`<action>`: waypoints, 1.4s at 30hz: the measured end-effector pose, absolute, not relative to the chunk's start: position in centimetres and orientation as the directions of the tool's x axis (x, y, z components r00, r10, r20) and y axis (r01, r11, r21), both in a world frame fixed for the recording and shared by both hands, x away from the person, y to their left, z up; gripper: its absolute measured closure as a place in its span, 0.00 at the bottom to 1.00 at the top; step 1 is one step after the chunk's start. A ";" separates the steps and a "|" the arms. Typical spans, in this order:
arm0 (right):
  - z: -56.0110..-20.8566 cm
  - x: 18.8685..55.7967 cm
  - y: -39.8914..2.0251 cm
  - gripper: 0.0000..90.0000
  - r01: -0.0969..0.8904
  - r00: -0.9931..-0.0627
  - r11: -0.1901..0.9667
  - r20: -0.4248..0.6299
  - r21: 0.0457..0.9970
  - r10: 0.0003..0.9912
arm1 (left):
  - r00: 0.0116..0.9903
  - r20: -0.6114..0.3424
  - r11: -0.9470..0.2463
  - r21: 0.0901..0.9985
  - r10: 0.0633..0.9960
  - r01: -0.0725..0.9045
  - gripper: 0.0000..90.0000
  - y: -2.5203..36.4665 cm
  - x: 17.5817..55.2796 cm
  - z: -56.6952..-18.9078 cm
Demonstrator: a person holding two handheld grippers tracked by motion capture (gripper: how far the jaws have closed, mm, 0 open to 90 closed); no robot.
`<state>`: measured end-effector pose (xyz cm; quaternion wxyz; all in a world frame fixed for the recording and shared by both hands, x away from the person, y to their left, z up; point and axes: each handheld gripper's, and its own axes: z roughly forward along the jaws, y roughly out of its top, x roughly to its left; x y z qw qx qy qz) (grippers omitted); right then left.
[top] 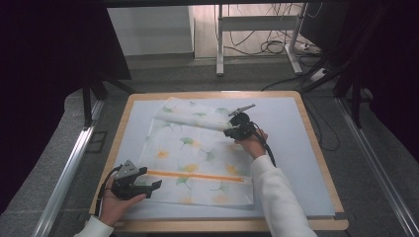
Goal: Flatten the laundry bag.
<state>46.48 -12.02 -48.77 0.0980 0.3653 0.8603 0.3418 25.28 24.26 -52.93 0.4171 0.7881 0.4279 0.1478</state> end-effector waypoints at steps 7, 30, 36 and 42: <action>-49.8 48.2 -11.8 0.99 0.583 -0.693 0.499 0.071 0.641 0.718 | 0.590 -0.127 -0.285 0.782 0.797 0.554 0.24 24.3 25.3 -52.9; -50.7 53.2 -14.6 0.99 0.675 -0.518 0.350 0.080 0.649 0.852 | 0.585 -0.122 -0.284 0.785 0.801 0.551 0.23 24.2 25.7 -52.7; -50.8 52.6 -15.1 0.99 0.680 -0.525 0.353 0.091 0.642 0.846 | 0.586 -0.123 -0.282 0.786 0.801 0.550 0.23 24.2 25.7 -52.6; -50.4 50.8 -16.4 0.99 0.671 -0.550 0.365 0.104 0.645 0.829 | 0.587 -0.119 -0.284 0.787 0.801 0.547 0.23 24.1 25.7 -52.6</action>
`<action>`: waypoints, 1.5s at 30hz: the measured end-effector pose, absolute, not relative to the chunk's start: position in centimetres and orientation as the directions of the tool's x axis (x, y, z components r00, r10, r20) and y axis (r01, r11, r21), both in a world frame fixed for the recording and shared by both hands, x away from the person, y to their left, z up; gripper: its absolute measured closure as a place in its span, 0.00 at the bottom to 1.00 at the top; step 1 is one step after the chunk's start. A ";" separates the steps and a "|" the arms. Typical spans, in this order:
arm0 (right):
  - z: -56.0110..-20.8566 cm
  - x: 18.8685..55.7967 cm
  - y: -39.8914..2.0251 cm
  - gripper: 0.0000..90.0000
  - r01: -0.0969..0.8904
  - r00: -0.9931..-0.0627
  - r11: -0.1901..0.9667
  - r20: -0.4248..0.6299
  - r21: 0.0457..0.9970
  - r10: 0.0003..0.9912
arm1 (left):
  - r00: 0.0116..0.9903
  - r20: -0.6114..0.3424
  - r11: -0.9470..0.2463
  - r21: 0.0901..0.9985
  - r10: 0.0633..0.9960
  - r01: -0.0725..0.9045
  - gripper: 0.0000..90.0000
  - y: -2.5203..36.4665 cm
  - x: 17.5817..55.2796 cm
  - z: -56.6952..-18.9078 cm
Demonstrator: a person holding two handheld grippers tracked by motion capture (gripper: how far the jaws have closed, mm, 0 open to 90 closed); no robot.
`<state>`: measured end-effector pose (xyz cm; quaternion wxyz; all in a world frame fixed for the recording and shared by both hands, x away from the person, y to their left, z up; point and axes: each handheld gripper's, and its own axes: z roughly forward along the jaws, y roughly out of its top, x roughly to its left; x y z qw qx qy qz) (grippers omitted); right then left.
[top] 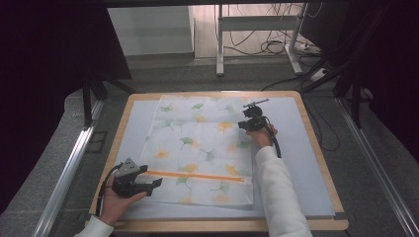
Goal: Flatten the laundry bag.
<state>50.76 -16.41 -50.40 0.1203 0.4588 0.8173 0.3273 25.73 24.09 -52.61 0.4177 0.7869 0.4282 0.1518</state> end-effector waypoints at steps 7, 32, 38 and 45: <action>-49.3 48.1 -18.0 0.99 0.641 -0.593 0.383 0.111 0.665 0.798 | 0.582 -0.122 -0.279 0.787 0.804 0.551 0.24 24.2 25.9 -52.8; -48.2 37.0 -21.1 0.99 0.536 -0.734 0.447 0.132 0.716 0.666 | 0.609 -0.064 -0.327 0.797 0.791 0.507 0.24 22.0 25.8 -52.4; -48.9 34.0 -21.2 0.99 0.526 -0.758 0.478 0.132 0.704 0.639 | 0.607 -0.060 -0.317 0.809 0.793 0.495 0.23 21.8 25.6 -52.4; -49.4 31.2 -21.7 0.99 0.524 -0.766 0.466 0.154 0.713 0.624 | 0.602 -0.053 -0.311 0.818 0.797 0.484 0.23 21.4 26.1 -52.4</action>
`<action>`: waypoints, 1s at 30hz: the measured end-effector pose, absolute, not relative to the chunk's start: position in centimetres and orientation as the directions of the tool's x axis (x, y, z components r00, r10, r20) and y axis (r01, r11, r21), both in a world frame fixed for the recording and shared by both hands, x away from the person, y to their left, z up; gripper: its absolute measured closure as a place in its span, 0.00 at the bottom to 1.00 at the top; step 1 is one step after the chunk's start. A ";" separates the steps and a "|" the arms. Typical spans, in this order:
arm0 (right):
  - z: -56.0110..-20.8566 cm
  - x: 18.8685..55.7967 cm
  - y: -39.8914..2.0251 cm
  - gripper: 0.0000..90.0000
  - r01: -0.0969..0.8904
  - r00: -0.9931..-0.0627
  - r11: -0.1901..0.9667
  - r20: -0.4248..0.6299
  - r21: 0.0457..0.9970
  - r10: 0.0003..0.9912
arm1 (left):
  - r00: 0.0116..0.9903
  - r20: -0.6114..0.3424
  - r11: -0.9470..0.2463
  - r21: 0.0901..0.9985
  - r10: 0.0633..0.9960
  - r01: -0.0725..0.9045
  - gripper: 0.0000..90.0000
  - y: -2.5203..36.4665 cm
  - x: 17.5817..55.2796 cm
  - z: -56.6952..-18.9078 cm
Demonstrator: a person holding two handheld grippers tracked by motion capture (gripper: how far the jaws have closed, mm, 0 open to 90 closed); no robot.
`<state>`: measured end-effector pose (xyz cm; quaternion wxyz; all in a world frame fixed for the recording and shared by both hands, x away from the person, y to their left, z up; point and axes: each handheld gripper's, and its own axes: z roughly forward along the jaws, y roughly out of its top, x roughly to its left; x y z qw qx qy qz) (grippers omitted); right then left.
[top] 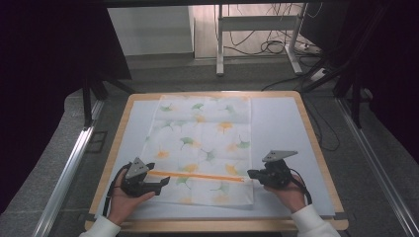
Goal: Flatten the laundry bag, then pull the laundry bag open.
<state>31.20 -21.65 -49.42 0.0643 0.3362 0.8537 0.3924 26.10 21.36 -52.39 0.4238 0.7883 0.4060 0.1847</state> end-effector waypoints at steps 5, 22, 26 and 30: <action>-49.8 29.6 -21.4 0.99 0.522 -0.772 0.465 0.163 0.715 0.615 | 0.613 -0.031 -0.340 0.810 0.789 0.478 0.23 20.1 26.4 -52.3; -50.6 28.3 -20.8 0.99 0.525 -0.782 0.490 0.166 0.696 0.601 | 0.639 -0.038 -0.341 0.821 0.768 0.458 0.24 18.2 27.1 -52.0; -50.5 28.2 -20.7 0.99 0.524 -0.782 0.491 0.163 0.697 0.602 | 0.649 -0.041 -0.341 0.825 0.759 0.451 0.24 17.6 27.2 -51.7; -50.4 28.1 -20.5 0.99 0.517 -0.785 0.496 0.156 0.698 0.600 | 0.663 -0.035 -0.352 0.826 0.748 0.440 0.25 16.9 27.5 -51.2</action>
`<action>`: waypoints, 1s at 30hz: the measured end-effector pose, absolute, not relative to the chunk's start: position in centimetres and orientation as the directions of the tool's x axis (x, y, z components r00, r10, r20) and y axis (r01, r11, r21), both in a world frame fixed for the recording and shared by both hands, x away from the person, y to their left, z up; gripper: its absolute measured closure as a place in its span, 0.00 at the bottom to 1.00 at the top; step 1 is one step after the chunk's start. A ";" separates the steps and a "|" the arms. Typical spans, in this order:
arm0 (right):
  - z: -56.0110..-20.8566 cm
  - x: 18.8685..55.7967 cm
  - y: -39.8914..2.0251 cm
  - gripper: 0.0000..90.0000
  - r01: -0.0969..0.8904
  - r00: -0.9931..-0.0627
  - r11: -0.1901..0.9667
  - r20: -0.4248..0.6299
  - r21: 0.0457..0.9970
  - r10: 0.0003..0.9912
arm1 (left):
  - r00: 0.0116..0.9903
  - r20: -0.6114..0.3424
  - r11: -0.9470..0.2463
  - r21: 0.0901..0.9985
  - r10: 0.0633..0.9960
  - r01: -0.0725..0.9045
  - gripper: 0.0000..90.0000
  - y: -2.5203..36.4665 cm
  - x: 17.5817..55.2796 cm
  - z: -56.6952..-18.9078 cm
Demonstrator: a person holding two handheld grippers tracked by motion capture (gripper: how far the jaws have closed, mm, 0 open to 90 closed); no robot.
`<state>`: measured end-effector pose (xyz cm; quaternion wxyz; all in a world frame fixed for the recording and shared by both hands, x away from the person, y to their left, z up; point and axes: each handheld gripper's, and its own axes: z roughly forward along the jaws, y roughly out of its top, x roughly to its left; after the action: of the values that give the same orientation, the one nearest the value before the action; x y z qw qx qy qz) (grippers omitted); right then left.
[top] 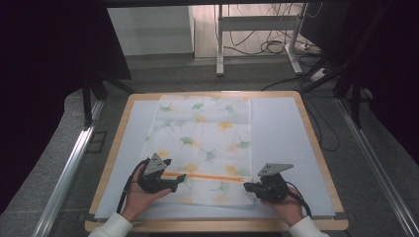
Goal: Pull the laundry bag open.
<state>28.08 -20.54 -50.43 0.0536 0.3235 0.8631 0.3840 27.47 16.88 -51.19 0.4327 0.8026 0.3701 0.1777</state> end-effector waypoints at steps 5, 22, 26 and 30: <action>-50.5 28.0 -20.7 0.99 0.515 -0.786 0.499 0.151 0.697 0.600 | 0.691 -0.048 -0.364 0.823 0.721 0.436 0.28 15.5 28.1 -50.7; -51.0 28.0 -20.3 0.99 0.511 -0.793 0.545 0.121 0.665 0.597 | 0.733 -0.063 -0.378 0.826 0.677 0.419 0.28 13.1 28.4 -50.2; -51.3 28.0 -20.6 0.99 0.526 -0.784 0.544 0.126 0.654 0.607 | 0.740 -0.063 -0.380 0.827 0.670 0.414 0.28 12.7 28.5 -50.1; -51.7 28.0 -20.4 0.99 0.531 -0.785 0.567 0.115 0.630 0.608 | 0.749 -0.058 -0.389 0.826 0.660 0.408 0.27 11.9 28.7 -50.1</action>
<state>27.98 -20.36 -51.70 0.0575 0.3225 0.8833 0.3355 28.68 11.94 -50.07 0.4467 0.8214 0.3251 0.1413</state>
